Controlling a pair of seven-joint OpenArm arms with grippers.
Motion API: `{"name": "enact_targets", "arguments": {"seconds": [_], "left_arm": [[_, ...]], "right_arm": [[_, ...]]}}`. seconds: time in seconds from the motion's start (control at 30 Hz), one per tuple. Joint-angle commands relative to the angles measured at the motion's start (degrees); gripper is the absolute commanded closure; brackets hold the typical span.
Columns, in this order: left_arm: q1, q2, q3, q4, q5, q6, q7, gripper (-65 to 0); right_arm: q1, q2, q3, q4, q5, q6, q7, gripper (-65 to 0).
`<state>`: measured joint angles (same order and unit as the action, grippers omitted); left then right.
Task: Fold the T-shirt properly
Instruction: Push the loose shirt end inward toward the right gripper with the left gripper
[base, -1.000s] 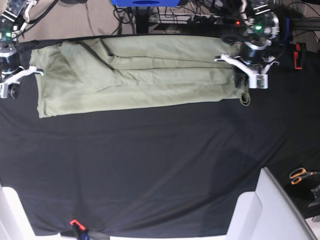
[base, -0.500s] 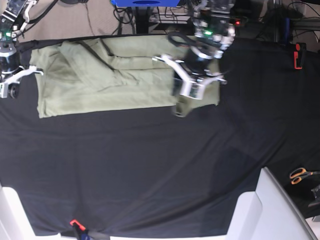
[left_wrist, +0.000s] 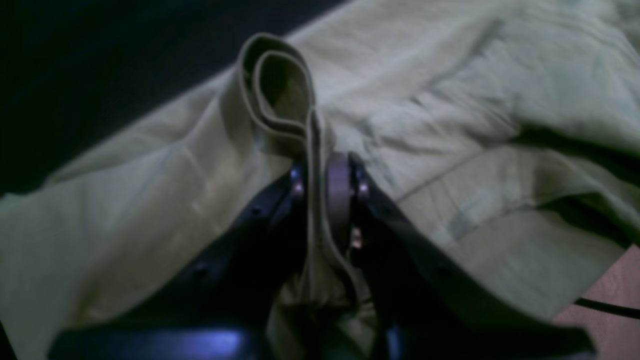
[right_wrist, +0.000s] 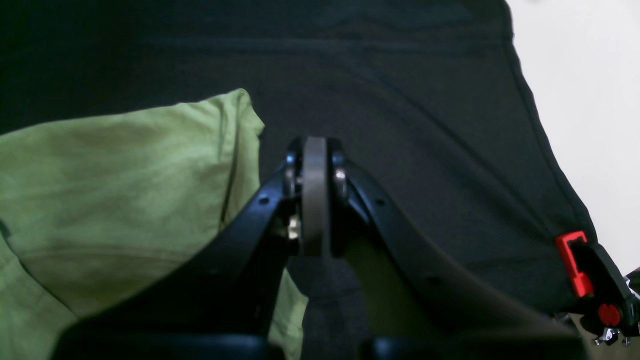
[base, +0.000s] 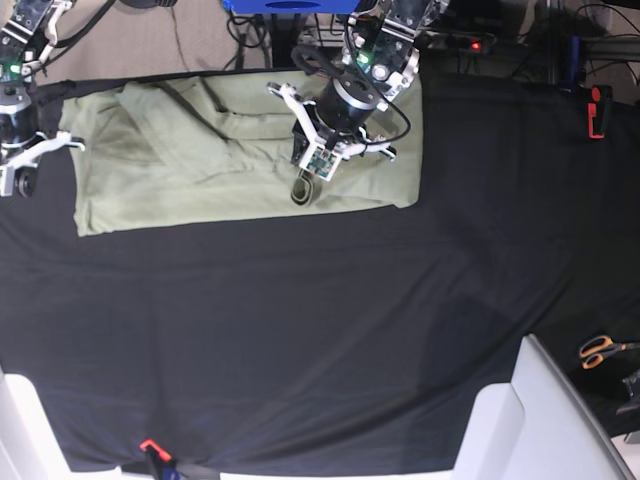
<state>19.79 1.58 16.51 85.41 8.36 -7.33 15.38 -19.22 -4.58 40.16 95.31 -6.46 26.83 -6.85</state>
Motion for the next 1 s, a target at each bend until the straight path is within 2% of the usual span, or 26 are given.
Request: {"name": "enact_targets", "arguments": {"seconds": [0.0, 0.33, 0.47, 0.63, 0.97], "left_arm": [[-0.1, 0.5, 0.2, 0.8, -0.4, -0.1, -1.5, 0.0], [-2.4, 0.7, 0.6, -0.1, -0.4, -0.1, -1.4, 0.0], [-4.5, 0.7, 4.1, -2.5, -0.4, 0.1, -1.4, 0.0], [-7.3, 0.7, 8.6, -6.7, -0.9, 6.1, -1.4, 0.0], [-8.3, 0.7, 12.2, -7.5, -0.8, 6.6, -1.4, 0.0]], "right_arm": [[0.1, 0.7, 0.2, 1.2, 0.3, -0.2, 1.4, -1.5], [0.3, 0.7, -0.1, 1.2, 0.3, -0.2, 1.4, -1.5], [0.5, 0.7, -0.1, 1.2, 0.3, -0.2, 1.4, -1.5], [0.5, 0.7, 0.0, 1.2, 0.3, -0.2, 1.4, -1.5], [0.5, 0.8, -0.1, 1.2, 0.3, -0.2, 1.4, -1.5]]}}
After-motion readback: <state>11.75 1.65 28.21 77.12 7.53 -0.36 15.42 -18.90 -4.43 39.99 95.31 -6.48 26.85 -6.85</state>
